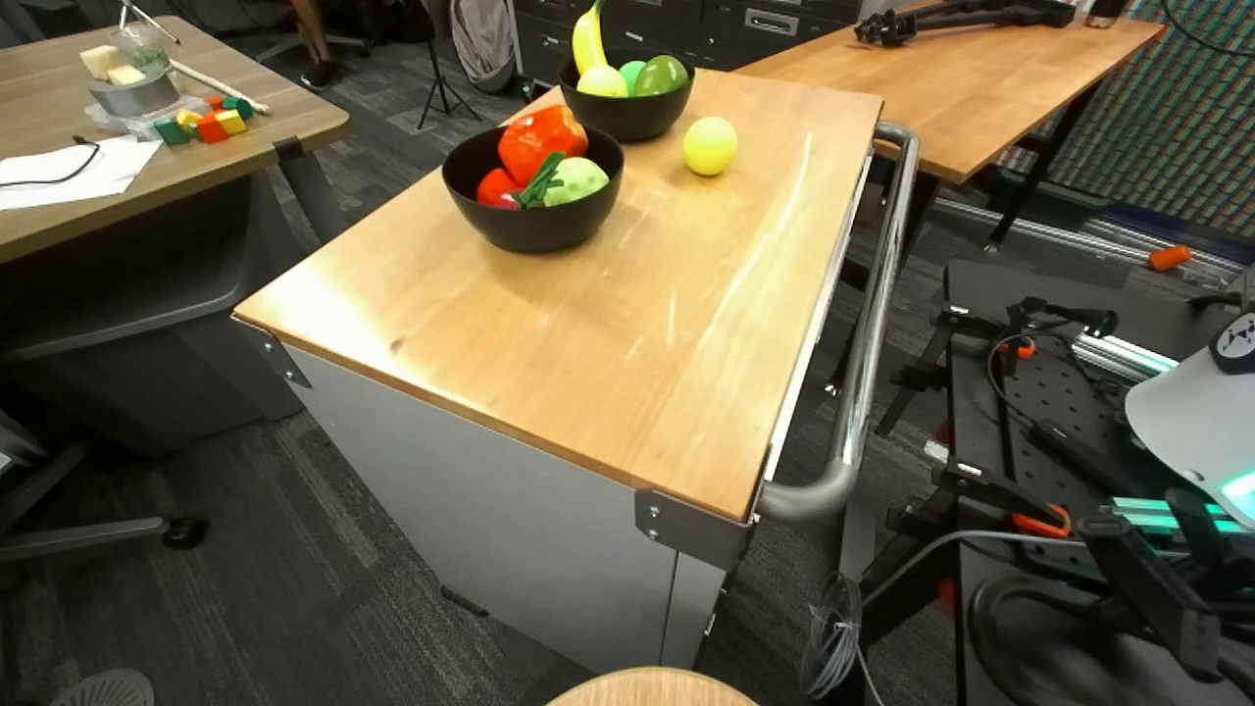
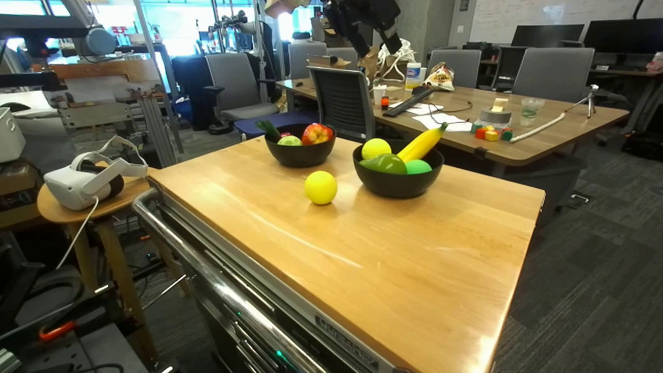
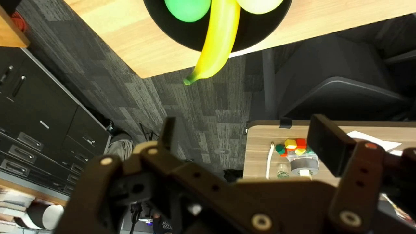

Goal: Take one fruit from the left bowl and put it on the table then remove all the fruits from the right and left bowl and put them on the table respectively

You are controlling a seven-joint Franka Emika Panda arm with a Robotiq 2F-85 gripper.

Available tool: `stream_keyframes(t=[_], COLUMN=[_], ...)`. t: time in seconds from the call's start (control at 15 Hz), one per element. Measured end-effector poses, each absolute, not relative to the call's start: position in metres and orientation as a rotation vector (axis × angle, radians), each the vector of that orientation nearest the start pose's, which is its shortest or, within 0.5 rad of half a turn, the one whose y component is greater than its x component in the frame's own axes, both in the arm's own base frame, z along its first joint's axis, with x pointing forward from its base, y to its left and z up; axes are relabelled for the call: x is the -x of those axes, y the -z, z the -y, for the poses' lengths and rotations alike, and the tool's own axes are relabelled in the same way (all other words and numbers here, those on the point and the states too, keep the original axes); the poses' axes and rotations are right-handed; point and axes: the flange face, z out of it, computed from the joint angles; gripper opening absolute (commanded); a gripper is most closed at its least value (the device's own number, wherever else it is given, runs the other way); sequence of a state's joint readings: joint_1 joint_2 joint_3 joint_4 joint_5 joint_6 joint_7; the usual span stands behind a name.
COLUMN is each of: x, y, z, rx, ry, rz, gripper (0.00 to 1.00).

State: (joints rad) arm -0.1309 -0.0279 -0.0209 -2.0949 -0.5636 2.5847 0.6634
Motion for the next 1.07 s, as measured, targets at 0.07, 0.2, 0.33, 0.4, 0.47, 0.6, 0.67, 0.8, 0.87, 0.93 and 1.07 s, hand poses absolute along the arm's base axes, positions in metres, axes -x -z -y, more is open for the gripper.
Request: stream_keyframes(t=[0.07, 0.2, 0.33, 0.4, 0.47, 0.6, 0.67, 0.8, 0.87, 0.93, 1.07], x=[-0.574, -0.577, -0.587, -0.594, -0.603, -0.622, -0.631, -0.648, -0.655, -0.662, -0.672], y=[-0.486, -0.478, -0.468, -0.462, -0.455, -0.438, -0.427, -0.405, -0.394, -0.383, -0.364], z=[0.079, 0.083, 0.091, 0.098, 0.105, 0.120, 0.128, 0.143, 0.149, 0.155, 0.164], rx=[3.202, 3.202, 3.180, 3.166, 3.153, 3.125, 3.110, 3.071, 3.053, 3.039, 3.030], ry=[0.993, 0.985, 0.999, 1.005, 1.003, 0.972, 0.947, 0.887, 0.858, 0.830, 0.781], rz=[-0.663, -0.690, -0.726, -0.754, -0.784, -0.853, -0.895, -0.979, -1.013, -1.043, -1.087], gripper=[1.00, 1.00, 1.00, 1.00, 1.00, 1.00, 1.00, 1.00, 1.00, 1.00, 0.95])
